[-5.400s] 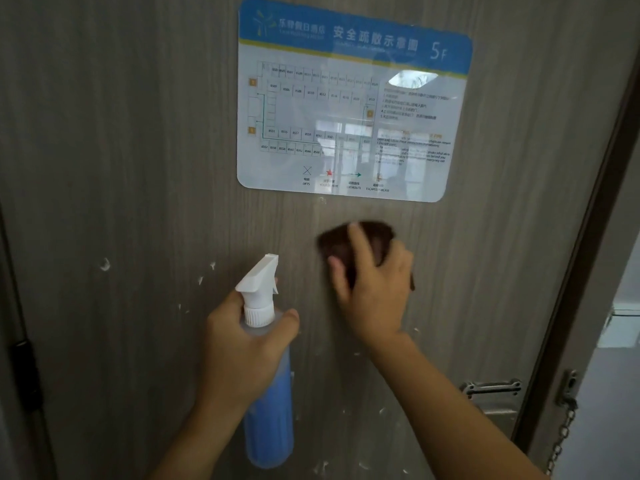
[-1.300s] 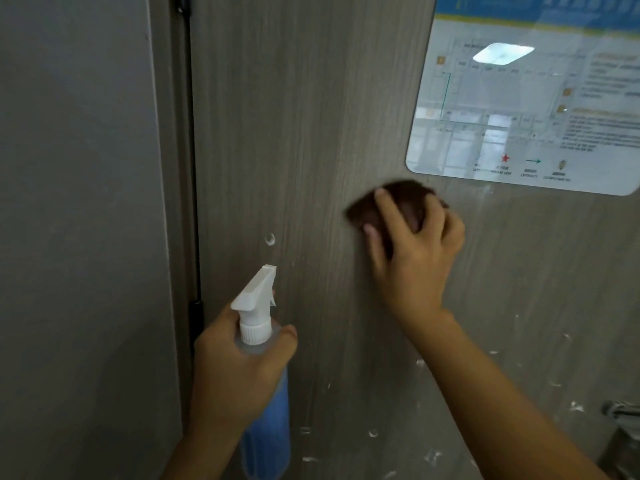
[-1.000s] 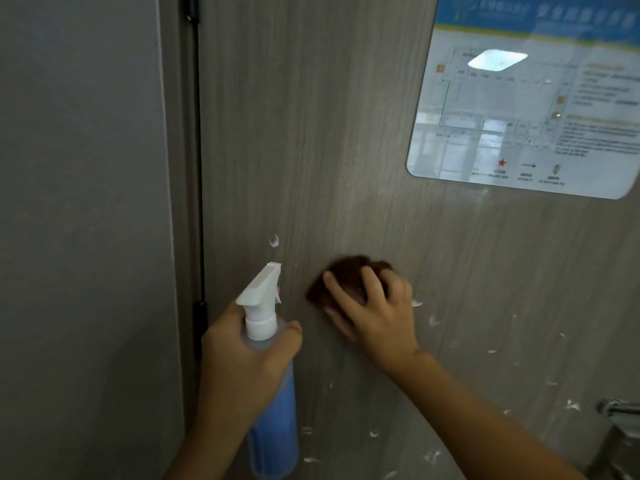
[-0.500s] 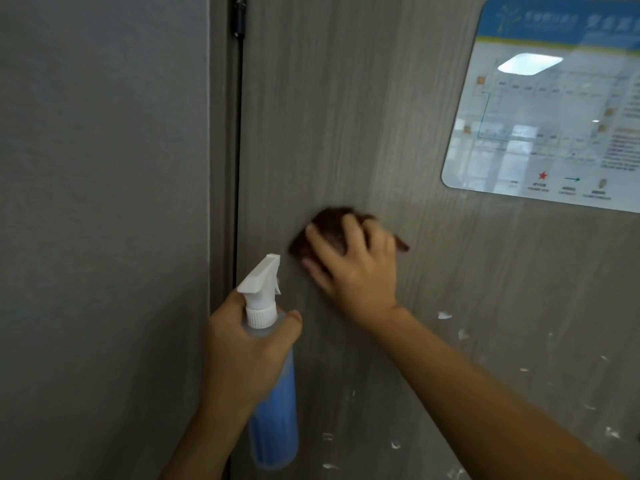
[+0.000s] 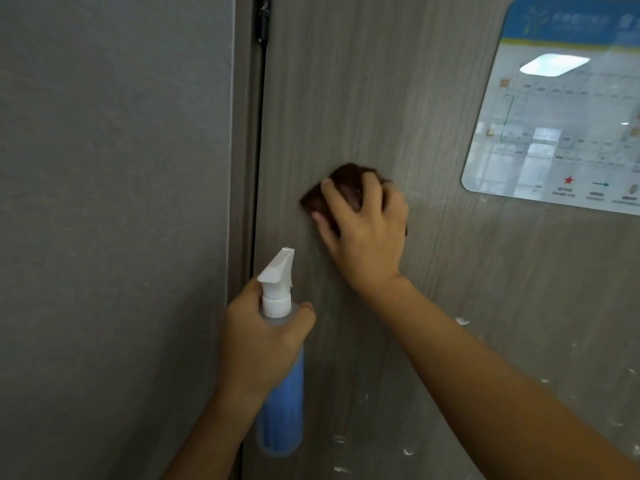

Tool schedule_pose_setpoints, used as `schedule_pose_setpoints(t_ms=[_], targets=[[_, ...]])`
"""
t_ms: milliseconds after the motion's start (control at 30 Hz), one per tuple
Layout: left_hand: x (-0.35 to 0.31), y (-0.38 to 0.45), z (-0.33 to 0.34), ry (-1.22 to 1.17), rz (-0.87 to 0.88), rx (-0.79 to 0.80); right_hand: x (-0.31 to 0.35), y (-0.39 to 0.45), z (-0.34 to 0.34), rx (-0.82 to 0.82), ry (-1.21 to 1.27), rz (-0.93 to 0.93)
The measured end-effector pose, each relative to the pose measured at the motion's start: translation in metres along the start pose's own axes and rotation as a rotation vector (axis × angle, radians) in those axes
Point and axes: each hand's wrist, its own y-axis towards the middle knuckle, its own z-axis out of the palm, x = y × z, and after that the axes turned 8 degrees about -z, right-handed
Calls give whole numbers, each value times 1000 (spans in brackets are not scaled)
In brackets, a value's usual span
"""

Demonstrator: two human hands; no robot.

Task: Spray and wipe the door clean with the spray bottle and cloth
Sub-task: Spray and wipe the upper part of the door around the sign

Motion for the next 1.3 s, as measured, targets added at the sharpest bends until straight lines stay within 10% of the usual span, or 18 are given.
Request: schedule_pose_setpoints(t_ms=[233, 533, 867, 1133, 1300], targets=[[7, 0, -8, 0, 2, -16, 5, -94, -11, 137, 102, -428], [13, 2, -16, 55, -23, -47, -22, 12, -2, -5, -14, 103], [23, -2, -21, 70, -59, -134, 22, -79, -3, 193, 88, -397], [18, 2, -21, 80, -43, -132, -15, 33, 3, -9, 10, 80], [9, 10, -19, 54, -44, -152, 13, 30, 10, 48, 55, -5]])
